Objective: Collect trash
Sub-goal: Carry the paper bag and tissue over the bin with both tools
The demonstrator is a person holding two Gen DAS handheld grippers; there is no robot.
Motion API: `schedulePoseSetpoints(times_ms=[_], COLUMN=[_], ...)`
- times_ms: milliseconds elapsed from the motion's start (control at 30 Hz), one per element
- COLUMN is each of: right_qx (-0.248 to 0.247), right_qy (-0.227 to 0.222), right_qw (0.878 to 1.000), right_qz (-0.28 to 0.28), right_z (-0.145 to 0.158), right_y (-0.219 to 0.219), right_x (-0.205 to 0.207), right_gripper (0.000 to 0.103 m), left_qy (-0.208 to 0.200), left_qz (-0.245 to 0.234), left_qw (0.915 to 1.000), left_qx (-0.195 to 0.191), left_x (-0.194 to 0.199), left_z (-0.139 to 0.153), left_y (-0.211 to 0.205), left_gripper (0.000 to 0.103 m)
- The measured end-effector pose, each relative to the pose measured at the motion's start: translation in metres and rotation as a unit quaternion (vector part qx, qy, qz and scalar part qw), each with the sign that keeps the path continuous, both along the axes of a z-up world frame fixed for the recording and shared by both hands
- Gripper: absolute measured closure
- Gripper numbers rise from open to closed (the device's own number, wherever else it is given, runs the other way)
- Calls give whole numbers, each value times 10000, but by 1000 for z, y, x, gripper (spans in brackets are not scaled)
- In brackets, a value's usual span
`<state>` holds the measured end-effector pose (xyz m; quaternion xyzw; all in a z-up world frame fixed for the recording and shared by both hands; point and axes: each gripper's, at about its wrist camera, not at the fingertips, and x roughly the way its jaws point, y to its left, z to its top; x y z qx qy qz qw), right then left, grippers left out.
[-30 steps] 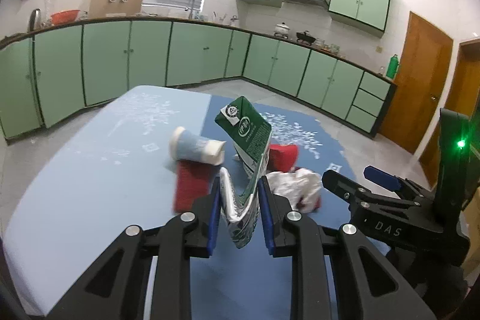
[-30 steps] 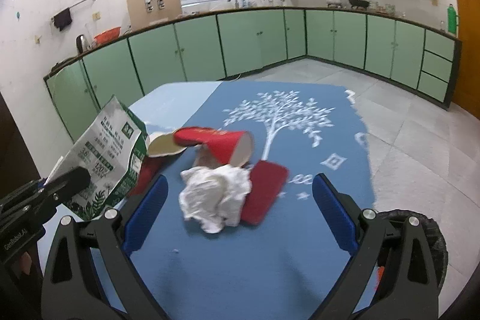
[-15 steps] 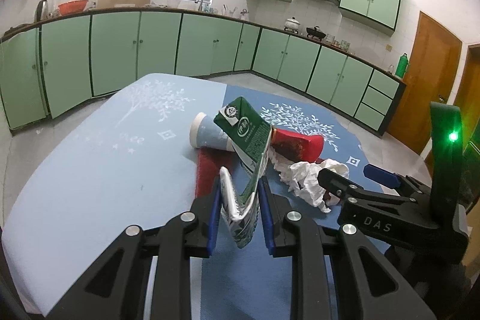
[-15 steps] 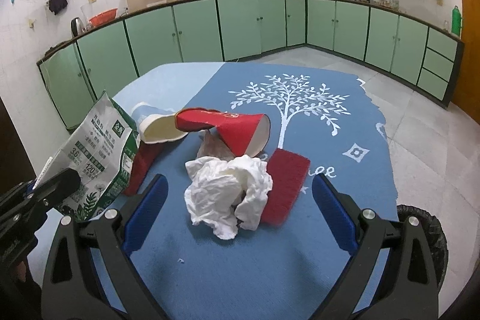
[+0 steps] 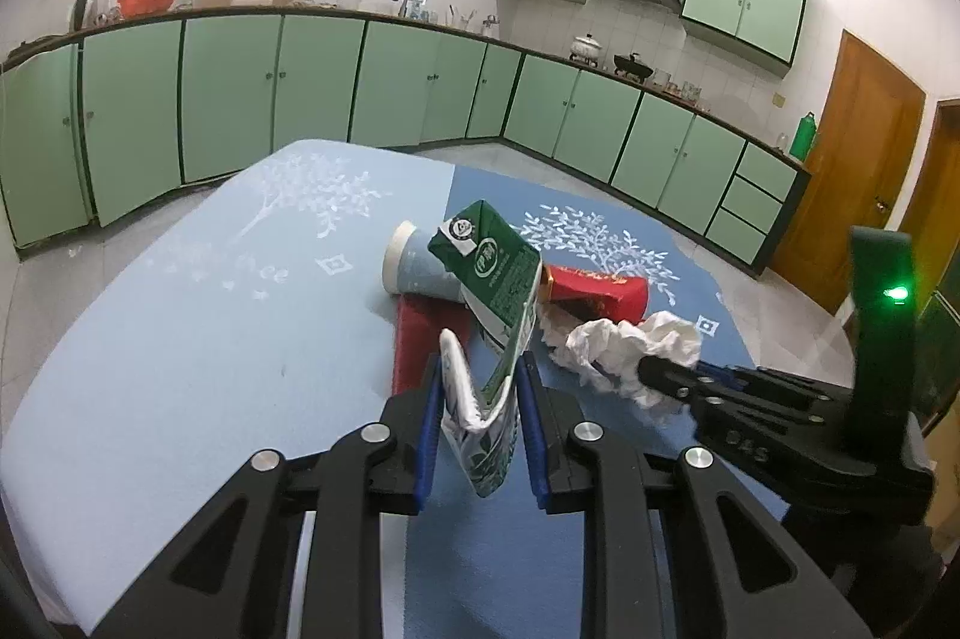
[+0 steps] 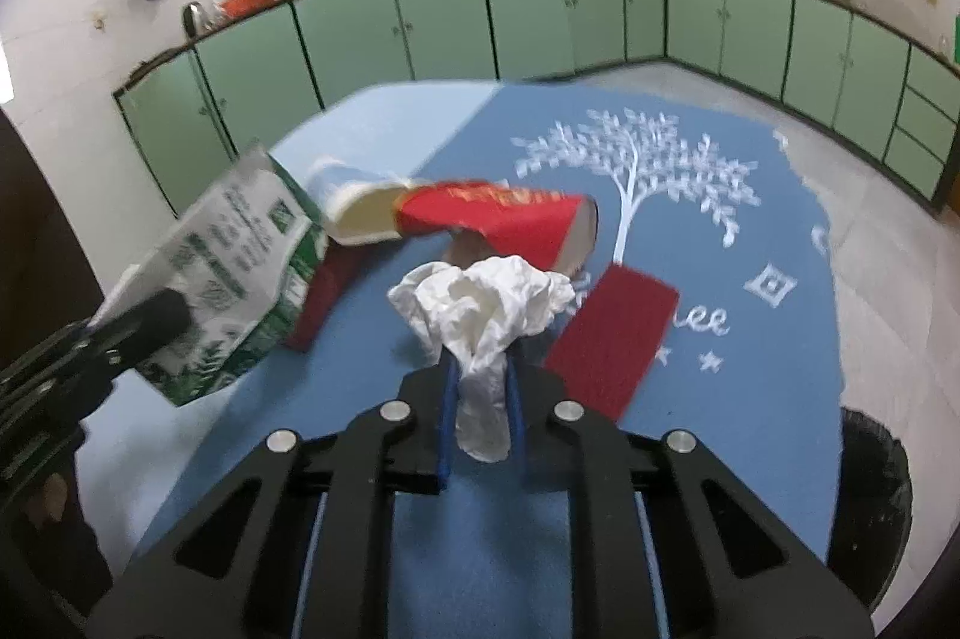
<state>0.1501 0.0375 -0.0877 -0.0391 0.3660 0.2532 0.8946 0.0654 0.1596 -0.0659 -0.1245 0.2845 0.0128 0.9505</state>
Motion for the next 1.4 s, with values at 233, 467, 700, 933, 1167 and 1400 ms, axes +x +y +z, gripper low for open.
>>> schedulePoseSetpoints(times_ms=[233,467,700,933,1167,1400], right_qx=[493,904,1100,1041,956,822], right_qy=[-309,-517,-785,-906,-944,-909], right_qw=[9982,9945,9908,9882,9828,9743], right_qz=[118,80,-109,-671,-1264,-1890], right_z=[39,72,96,99,92,74], right_y=[-30,-68,-105,-155,-209,-259], right_x=[-25,-46,-64,-74,-83,-94], right_gripper=[91,91,91,91,91,91], left_qy=[-194,-312,-396,-414,-363,-225], left_qz=[-85,-278,-599,-1046,-1592,-2052], left_qw=[9998,9991,9974,9936,9866,9785], left_qx=[12,-70,-25,12,1,1], left_x=[-6,-6,-5,2,14,29], left_z=[17,31,42,45,41,31], left_y=[-10,-27,-59,-103,-155,-206], left_gripper=[79,79,79,79,79,79])
